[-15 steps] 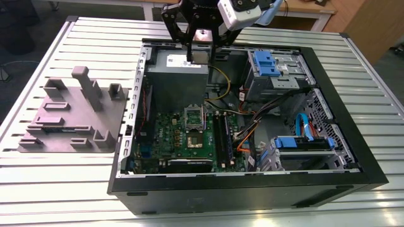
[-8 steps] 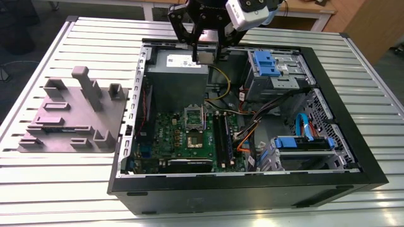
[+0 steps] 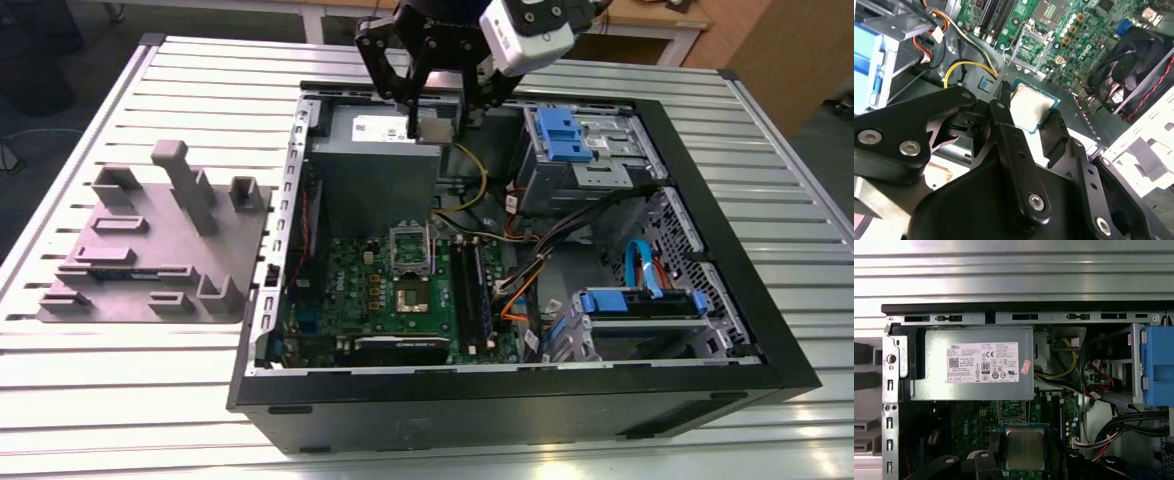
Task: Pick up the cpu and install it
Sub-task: 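Place the cpu into insertion slot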
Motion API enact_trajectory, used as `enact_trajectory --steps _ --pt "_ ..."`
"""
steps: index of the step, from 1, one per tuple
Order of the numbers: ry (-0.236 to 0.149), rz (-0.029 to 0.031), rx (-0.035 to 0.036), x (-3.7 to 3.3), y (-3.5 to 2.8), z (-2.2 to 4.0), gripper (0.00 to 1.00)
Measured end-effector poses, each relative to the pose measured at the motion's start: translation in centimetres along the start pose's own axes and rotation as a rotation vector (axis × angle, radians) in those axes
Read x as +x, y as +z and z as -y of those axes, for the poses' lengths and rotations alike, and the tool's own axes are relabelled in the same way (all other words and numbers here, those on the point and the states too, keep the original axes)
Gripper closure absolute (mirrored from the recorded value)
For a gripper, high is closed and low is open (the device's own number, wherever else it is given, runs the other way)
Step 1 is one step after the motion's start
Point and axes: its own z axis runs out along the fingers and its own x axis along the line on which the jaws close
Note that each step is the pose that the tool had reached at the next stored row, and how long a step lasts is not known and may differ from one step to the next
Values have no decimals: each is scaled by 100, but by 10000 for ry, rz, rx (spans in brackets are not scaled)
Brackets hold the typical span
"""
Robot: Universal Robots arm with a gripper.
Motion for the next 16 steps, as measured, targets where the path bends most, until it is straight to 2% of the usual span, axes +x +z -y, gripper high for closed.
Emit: enact_trajectory --steps 3,4,16 --pt "1 1 13 -1 7 42 53" --pt "2 1 63 -1 6 41 53" --pt "1 4 146 -1 7 43 53"
